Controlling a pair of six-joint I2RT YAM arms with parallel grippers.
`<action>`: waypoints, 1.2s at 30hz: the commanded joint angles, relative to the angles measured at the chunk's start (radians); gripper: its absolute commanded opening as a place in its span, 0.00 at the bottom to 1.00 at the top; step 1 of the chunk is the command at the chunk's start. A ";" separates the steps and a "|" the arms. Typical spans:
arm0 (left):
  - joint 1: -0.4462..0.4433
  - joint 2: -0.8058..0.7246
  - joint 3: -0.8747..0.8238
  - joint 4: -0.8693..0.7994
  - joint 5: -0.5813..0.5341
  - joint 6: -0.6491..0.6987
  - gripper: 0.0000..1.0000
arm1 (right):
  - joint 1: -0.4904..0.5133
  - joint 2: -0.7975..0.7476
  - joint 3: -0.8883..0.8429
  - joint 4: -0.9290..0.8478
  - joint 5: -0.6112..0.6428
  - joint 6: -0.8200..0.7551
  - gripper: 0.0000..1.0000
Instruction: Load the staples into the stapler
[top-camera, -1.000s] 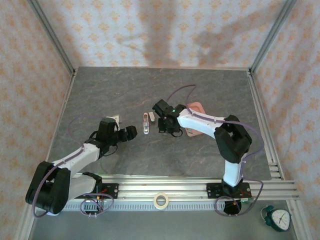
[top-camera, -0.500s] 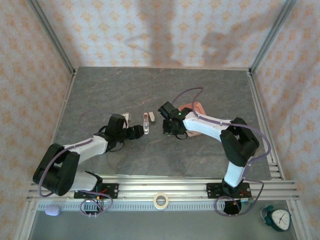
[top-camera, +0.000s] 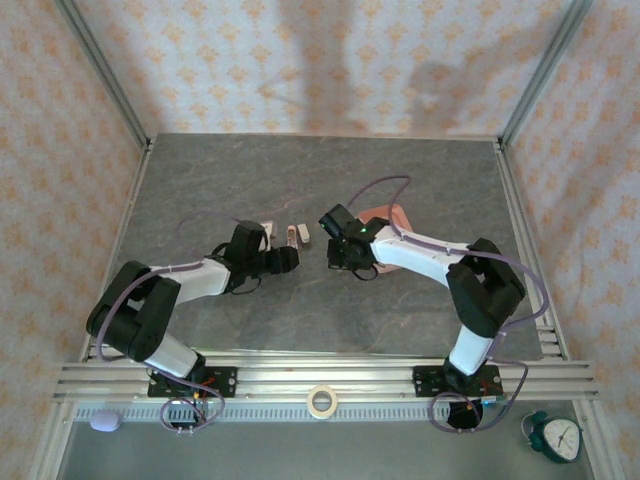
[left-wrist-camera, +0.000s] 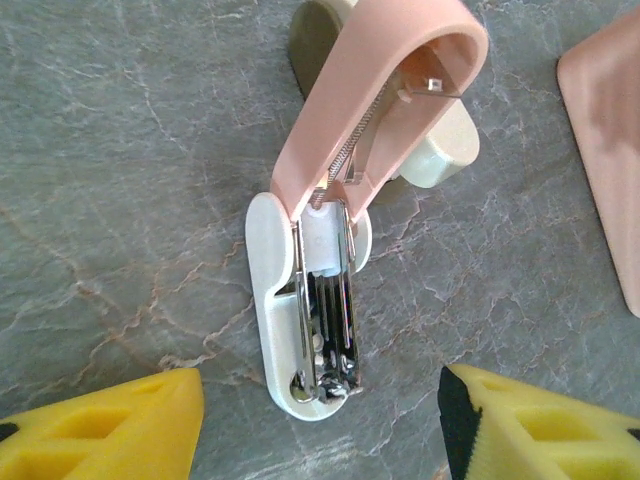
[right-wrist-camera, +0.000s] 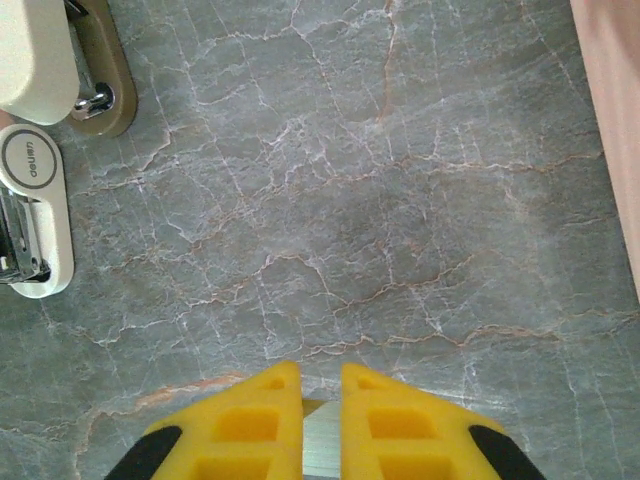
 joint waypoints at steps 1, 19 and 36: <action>-0.014 0.024 0.030 0.038 0.013 -0.011 0.63 | -0.006 -0.040 -0.020 -0.001 0.046 0.008 0.13; -0.043 0.063 0.052 0.070 0.077 -0.017 0.62 | -0.009 -0.053 -0.022 -0.004 0.048 0.007 0.13; -0.014 -0.255 -0.069 -0.099 -0.168 0.017 0.81 | 0.063 0.029 0.147 -0.024 0.092 -0.178 0.13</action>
